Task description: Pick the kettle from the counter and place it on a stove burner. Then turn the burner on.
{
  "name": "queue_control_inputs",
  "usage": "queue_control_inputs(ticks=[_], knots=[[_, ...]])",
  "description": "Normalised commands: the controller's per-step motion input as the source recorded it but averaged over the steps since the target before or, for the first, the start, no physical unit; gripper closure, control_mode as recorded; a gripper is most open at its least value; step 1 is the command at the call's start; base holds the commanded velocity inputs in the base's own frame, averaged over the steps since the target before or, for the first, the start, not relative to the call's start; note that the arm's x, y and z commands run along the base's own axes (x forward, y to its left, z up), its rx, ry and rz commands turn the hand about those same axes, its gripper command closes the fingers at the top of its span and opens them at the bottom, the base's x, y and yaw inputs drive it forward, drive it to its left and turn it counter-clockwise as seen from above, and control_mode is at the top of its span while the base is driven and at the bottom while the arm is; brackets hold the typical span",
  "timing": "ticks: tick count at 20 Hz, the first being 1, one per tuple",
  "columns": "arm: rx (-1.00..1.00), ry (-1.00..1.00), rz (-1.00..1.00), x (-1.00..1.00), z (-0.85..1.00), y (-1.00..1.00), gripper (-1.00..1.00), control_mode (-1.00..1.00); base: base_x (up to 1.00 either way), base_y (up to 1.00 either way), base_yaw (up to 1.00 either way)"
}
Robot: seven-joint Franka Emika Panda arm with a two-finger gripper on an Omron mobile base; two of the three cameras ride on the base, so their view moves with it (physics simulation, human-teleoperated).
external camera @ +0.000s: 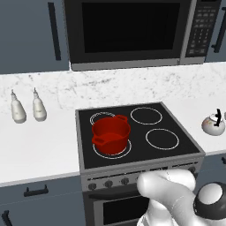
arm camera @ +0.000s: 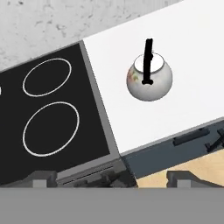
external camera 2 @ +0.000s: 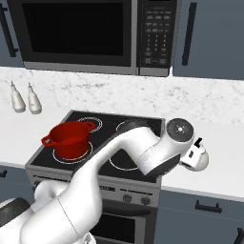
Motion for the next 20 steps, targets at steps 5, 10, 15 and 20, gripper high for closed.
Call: queue_control_inputs(ticks=[5, 10, 15, 20], knots=[[-0.05, 0.07, -0.24, 0.58, -0.04, -1.00, -1.00, -1.00, 0.00, 0.00, 0.00], [0.00, 0.06, 0.00, 0.92, 0.00, -0.26, -1.00, -1.00, 0.00, 0.00, 0.00], [0.00, 0.11, 0.03, 0.65, -0.29, -0.07, -1.00, -1.00, 0.00, 0.00, 0.00], [0.00, 0.11, 0.09, 0.53, -0.36, -0.10, -1.00, -1.00, 0.00, 0.00, 0.00]])
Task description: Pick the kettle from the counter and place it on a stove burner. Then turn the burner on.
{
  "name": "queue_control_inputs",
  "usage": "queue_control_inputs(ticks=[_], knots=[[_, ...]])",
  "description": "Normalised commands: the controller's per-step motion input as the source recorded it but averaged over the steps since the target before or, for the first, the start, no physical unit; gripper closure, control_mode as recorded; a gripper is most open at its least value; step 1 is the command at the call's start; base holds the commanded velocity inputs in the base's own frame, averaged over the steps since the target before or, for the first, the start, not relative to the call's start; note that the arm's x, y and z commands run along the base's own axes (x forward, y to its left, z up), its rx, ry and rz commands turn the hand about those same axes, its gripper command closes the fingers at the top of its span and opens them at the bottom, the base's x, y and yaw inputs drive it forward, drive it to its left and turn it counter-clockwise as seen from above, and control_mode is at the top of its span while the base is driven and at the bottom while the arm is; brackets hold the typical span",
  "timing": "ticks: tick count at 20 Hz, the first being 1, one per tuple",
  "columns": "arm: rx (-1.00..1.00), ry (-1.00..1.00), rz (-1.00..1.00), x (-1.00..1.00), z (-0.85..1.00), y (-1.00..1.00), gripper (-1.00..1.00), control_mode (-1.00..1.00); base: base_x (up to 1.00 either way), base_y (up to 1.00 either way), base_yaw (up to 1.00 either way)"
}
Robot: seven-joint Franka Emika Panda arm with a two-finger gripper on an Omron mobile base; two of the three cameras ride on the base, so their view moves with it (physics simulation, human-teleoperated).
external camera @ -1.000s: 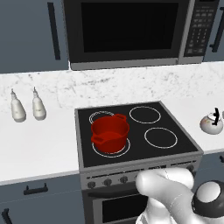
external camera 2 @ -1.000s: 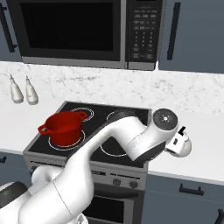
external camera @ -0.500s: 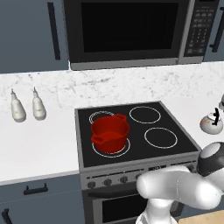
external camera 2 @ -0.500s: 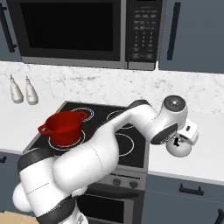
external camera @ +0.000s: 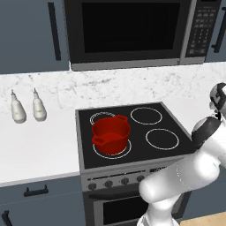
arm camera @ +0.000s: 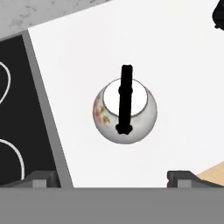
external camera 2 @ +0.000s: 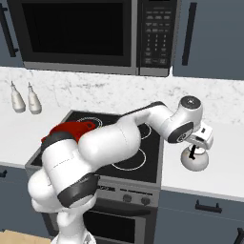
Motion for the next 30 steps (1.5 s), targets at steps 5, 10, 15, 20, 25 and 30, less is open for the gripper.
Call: queue_control_inputs(ticks=[5, 10, 15, 20, 25, 30], knots=[[0.00, 0.04, 0.07, 0.22, -0.31, -0.32, -1.00, -1.00, 0.00, 0.00, 0.00], [0.01, 0.03, 0.02, 0.19, -0.29, -0.42, -1.00, -1.00, 0.00, 0.00, 0.00], [0.01, 0.02, 0.03, 0.27, -0.34, -0.24, -1.00, -1.00, 0.00, 0.00, 0.00], [0.05, 0.00, 0.00, 0.37, -0.13, -0.18, -1.00, -1.00, 0.00, 0.00, 0.00], [0.06, 0.00, 0.00, 0.31, 0.00, -0.01, 1.00, -1.00, 0.00, 0.00, 0.00], [0.00, 0.00, 0.00, 0.06, 0.00, 0.00, 1.00, -1.00, 0.00, 0.00, 0.00]])
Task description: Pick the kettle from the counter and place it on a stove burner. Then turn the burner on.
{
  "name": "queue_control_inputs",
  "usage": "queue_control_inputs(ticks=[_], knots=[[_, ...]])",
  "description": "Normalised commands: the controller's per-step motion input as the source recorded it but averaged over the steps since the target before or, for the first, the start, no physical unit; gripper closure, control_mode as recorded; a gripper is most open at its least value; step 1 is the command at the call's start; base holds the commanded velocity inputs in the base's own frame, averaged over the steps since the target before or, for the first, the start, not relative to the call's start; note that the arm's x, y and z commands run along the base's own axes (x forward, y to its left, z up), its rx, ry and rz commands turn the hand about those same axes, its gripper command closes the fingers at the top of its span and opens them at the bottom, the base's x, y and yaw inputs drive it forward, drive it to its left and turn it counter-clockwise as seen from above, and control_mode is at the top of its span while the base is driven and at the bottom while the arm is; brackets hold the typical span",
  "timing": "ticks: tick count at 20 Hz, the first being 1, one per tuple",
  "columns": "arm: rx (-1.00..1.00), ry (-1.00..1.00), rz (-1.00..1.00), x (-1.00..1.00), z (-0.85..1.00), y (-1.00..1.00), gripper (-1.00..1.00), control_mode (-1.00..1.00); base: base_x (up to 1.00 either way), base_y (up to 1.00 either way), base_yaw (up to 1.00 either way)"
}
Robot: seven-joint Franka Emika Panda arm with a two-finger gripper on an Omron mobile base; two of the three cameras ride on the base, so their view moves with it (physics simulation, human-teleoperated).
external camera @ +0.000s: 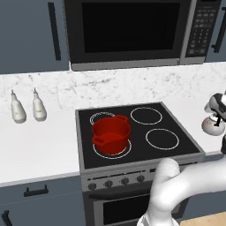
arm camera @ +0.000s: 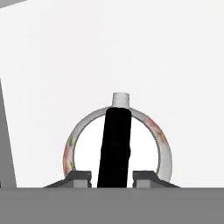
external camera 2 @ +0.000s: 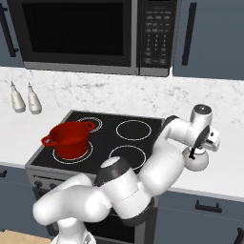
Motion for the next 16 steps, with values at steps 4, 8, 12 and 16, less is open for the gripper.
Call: queue_control_inputs(ticks=[4, 8, 12, 16], knots=[[0.00, 0.00, 0.00, 0.00, 0.03, 0.10, 1.00, -1.00, 0.00, 0.00, 0.00], [-0.03, -0.07, 0.00, -0.06, 0.33, 0.92, 1.00, -1.00, 0.00, 0.00, 0.00], [-0.04, -0.16, 0.00, -0.30, 0.52, 1.00, 1.00, -1.00, 0.00, 0.00, 0.00], [-0.01, -0.08, 0.00, -0.35, 0.43, 1.00, 1.00, -1.00, 0.00, 0.00, 0.00]])
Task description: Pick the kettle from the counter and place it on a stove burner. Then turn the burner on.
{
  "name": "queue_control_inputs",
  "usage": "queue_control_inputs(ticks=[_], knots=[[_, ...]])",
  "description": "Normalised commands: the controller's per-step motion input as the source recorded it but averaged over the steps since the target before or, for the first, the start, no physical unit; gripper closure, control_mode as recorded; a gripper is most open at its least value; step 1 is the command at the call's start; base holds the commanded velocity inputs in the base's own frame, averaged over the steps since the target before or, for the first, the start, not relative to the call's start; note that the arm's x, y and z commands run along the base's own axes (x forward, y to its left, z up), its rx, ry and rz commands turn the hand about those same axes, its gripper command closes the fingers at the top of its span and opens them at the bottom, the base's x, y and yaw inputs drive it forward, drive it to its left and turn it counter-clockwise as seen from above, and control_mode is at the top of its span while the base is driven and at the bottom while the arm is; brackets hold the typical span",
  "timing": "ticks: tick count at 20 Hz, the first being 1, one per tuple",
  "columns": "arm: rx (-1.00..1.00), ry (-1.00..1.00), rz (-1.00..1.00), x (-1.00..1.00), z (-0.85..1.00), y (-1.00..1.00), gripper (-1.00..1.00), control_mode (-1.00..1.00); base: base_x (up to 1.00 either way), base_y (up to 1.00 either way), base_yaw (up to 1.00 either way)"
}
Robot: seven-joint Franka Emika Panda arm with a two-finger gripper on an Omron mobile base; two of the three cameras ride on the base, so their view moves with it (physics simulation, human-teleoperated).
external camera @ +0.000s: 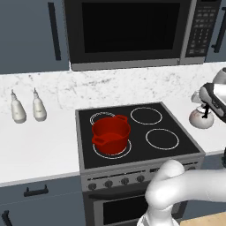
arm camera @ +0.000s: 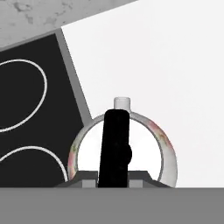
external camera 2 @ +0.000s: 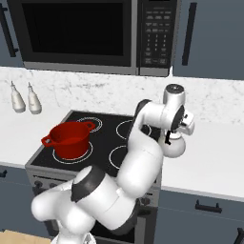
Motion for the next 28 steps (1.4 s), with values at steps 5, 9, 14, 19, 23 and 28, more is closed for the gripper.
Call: queue_control_inputs(ticks=[5, 9, 14, 19, 23, 28], knots=[[0.00, -0.13, 0.00, -0.22, 0.04, 1.00, 1.00, -1.00, 0.00, 0.00, 0.00], [0.00, -0.24, -0.01, -0.08, -0.02, 1.00, 1.00, -1.00, 0.00, 0.00, 0.00], [0.02, -0.21, 0.00, -0.02, -0.12, 0.83, 1.00, -1.00, 0.00, 0.00, 0.00], [0.04, -0.05, 0.00, 0.01, -0.14, 0.48, 1.00, -1.00, 0.00, 0.00, 0.00], [0.00, 0.01, 0.00, 0.02, -0.19, 0.02, 1.00, -1.00, 0.00, 0.00, 0.00], [0.00, 0.00, 0.00, 0.03, -0.37, 0.00, 1.00, -1.00, 0.00, 0.00, 0.00]])
